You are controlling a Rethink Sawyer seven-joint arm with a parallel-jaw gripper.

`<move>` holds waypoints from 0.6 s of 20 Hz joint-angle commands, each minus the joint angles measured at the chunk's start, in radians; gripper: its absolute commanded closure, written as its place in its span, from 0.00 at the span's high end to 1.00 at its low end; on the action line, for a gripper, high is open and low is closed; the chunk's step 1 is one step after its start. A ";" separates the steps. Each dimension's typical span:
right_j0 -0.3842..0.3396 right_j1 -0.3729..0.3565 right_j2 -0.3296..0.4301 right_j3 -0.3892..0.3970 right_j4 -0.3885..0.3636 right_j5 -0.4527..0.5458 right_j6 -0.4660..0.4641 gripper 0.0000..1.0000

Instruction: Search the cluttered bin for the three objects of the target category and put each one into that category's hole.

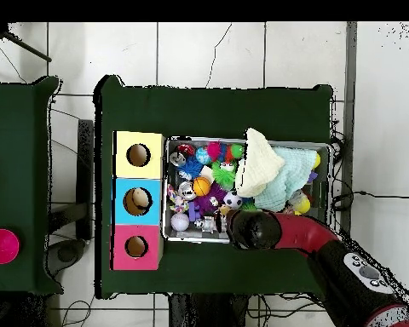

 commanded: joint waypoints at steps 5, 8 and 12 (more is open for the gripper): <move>-0.001 -0.013 0.050 -0.052 -0.081 -0.129 0.008 0.00; 0.001 -0.013 0.051 -0.055 -0.082 -0.121 0.008 0.00; -0.006 -0.029 0.056 -0.029 -0.063 -0.112 0.031 0.00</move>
